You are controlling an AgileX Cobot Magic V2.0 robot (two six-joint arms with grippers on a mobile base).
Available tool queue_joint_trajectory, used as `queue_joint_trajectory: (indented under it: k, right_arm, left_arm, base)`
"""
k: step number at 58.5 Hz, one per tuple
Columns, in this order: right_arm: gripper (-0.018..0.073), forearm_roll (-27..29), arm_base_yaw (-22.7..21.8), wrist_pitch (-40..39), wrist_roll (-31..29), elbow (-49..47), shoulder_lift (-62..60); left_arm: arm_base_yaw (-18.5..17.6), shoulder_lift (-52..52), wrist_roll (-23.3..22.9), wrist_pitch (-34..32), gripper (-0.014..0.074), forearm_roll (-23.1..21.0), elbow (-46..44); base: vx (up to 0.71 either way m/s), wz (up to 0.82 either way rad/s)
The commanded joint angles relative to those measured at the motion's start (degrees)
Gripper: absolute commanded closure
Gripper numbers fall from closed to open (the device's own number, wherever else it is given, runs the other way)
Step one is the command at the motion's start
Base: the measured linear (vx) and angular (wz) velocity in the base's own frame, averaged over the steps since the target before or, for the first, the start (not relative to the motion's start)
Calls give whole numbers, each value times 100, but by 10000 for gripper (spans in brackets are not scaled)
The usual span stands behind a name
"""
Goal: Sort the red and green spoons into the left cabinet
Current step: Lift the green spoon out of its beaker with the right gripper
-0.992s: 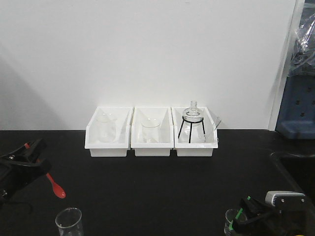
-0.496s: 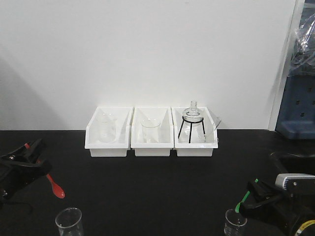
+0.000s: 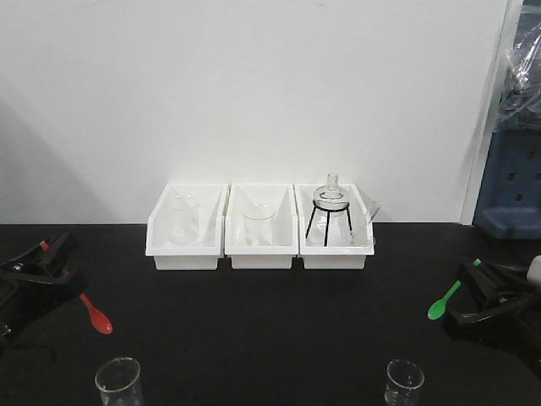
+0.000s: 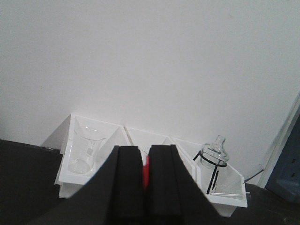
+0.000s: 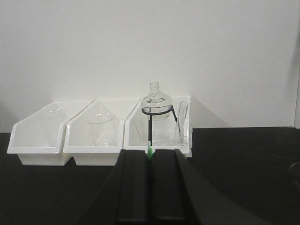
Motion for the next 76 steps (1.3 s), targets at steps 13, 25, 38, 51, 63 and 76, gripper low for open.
queue_joint_trajectory:
  k: [13,25,38,51,63,76]
  right_arm:
    - [565,4,-23,-350,-38,-123,-168]
    - [565,4,-23,-350,-38,-123,-168]
    - [565,4,-23,-350,-60,-123,-168]
    - [565,4,-23,-350,-60,-123,-168]
    - [565,4,-23,-350,-60,-123,-168]
    - [565,4,-23,-350,-60,-123,-168]
  left_arm:
    - [-24,-199,12,-436,600,-42,-148]
    - [-24,-199,12,-426,600,-42,-148]
    - [-24,-199,12,-426,600,-42,-148]
    - [-24,-199,12,-426,600,-42,-148]
    - [-24,-199,12,-426,600,-42,-148]
    - [-24,-199,12,-426,600,-42,-148]
  base:
    - [0,0]
    - [0,0]
    - [0,0]
    - [0,0]
    - [0,0]
    - [-1,1]
